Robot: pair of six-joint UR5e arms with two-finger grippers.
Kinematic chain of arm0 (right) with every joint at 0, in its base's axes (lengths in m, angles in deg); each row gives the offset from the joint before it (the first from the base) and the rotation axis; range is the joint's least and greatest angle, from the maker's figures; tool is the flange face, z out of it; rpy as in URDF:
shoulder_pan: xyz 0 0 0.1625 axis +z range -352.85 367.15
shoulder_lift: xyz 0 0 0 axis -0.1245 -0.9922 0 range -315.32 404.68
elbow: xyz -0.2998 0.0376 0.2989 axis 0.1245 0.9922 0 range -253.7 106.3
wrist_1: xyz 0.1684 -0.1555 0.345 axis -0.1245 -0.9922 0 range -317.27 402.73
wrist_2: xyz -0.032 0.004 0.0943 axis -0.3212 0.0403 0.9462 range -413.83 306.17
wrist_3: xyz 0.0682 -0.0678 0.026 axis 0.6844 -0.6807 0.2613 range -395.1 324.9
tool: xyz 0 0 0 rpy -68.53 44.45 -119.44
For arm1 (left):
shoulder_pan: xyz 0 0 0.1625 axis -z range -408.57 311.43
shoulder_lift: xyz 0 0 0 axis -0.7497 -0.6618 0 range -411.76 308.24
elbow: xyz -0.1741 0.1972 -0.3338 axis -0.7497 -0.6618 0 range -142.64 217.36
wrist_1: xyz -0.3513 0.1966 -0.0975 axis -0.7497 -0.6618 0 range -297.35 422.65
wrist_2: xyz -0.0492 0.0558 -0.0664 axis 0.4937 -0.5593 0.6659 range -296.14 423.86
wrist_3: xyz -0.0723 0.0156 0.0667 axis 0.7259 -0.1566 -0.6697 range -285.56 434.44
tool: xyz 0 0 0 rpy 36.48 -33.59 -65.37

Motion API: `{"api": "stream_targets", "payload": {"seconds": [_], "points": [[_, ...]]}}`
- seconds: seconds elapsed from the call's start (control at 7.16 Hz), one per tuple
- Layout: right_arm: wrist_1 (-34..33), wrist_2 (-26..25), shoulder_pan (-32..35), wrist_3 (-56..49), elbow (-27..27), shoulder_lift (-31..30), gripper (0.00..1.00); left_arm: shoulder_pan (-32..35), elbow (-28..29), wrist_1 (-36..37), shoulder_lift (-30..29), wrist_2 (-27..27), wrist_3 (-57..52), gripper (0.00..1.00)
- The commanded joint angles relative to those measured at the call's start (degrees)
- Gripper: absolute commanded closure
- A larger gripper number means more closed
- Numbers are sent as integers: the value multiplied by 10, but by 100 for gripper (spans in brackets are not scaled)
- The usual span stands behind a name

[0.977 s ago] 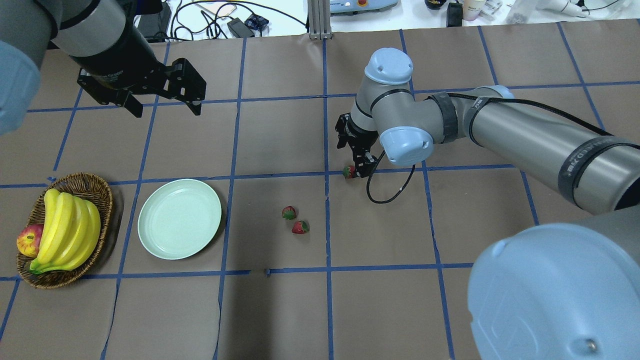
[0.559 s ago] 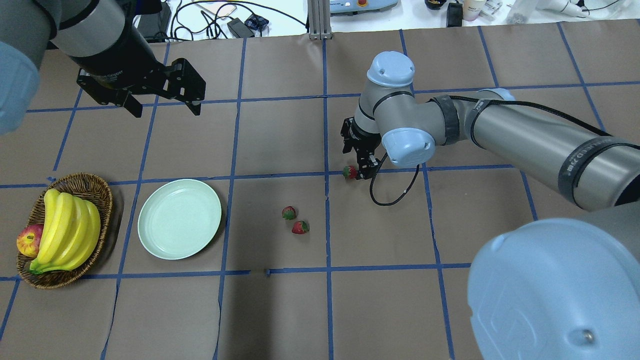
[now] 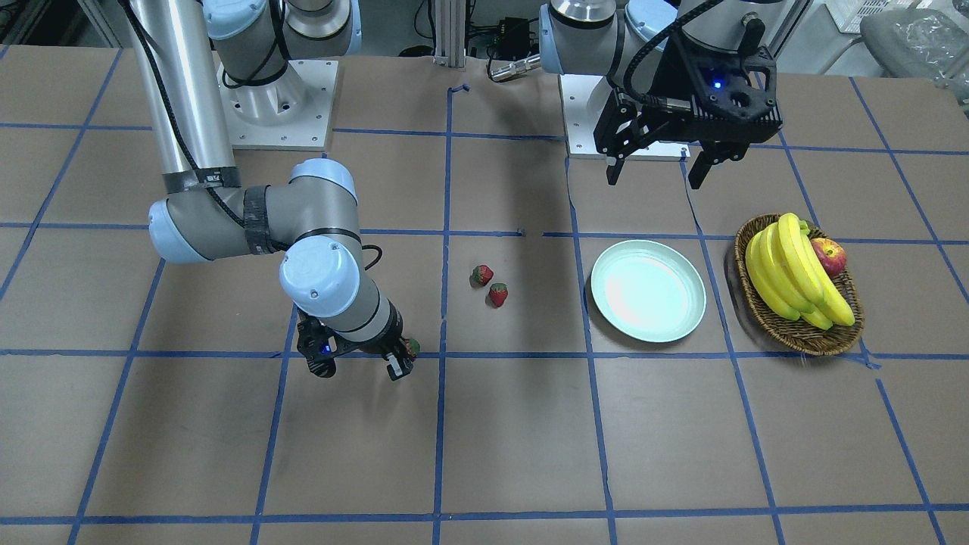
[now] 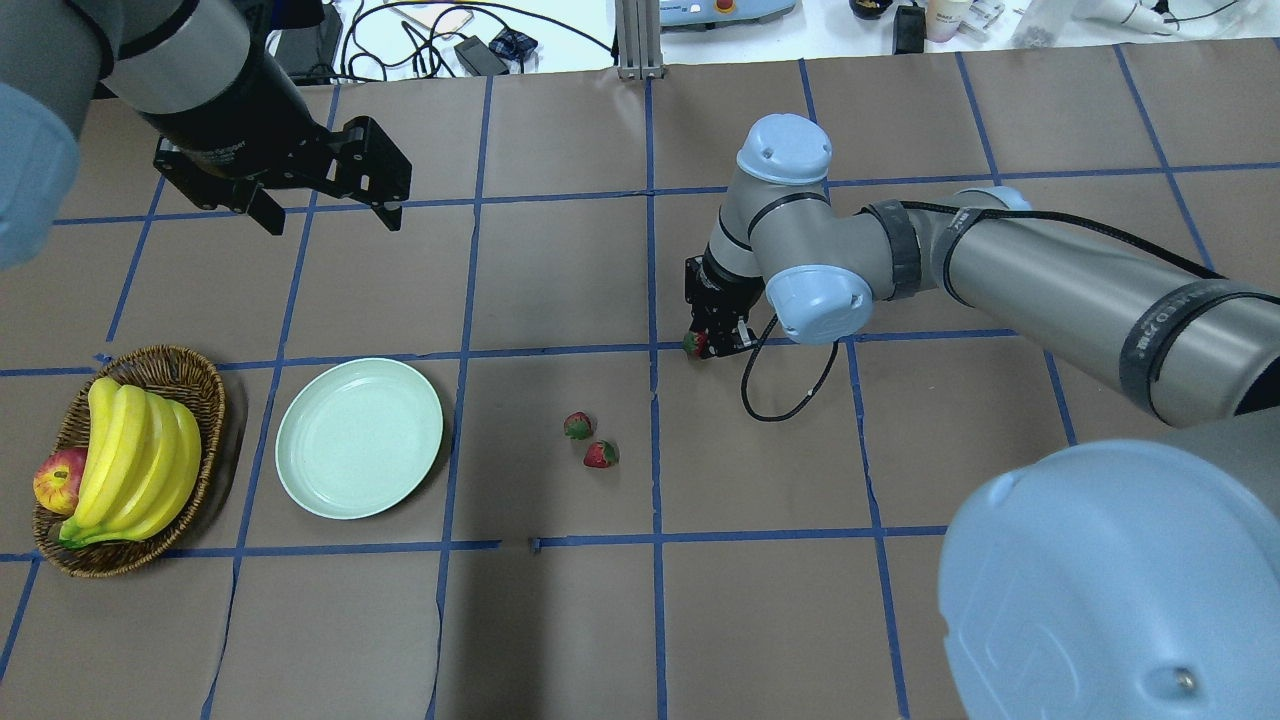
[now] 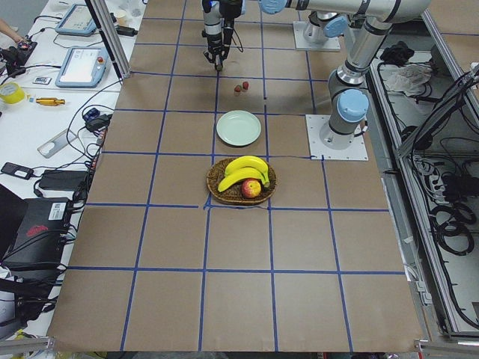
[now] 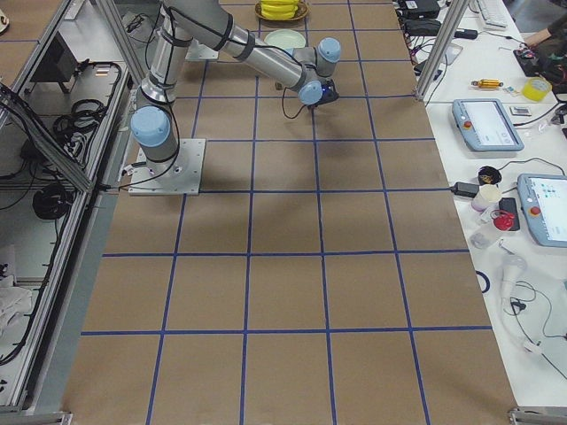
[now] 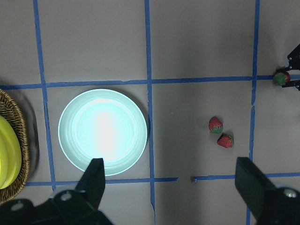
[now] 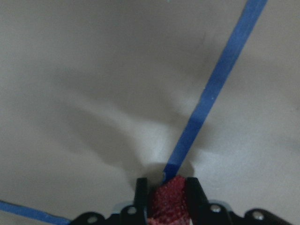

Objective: Collect all strawberries into plate
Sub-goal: 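Carry the strawberry to the other two and release it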

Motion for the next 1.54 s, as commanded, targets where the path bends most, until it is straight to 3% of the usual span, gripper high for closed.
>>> {"api": "stream_targets", "payload": {"seconds": [0.0, 0.28, 0.56, 0.98, 1.12, 1.26, 1.4], "points": [[36, 1, 6, -5, 7, -44, 100, 0, 0, 0, 0, 0, 0, 0], [33, 75, 48, 27, 7, -42, 100, 0, 0, 0, 0, 0, 0, 0], [28, 97, 71, 32, 1, -29, 100, 1, 0, 0, 0, 0, 0, 0], [24, 90, 88, 25, -8, -6, 100, 0, 0, 1, 0, 0, 0, 0], [25, 87, 88, 25, -10, -6, 39, 0, 0, 1, 0, 0, 0, 0], [25, 86, 87, 26, -14, -10, 18, 0, 0, 1, 0, 0, 0, 0], [28, 86, 87, 28, -14, -14, 8, 0, 0, 1, 0, 0, 0, 0]]}}
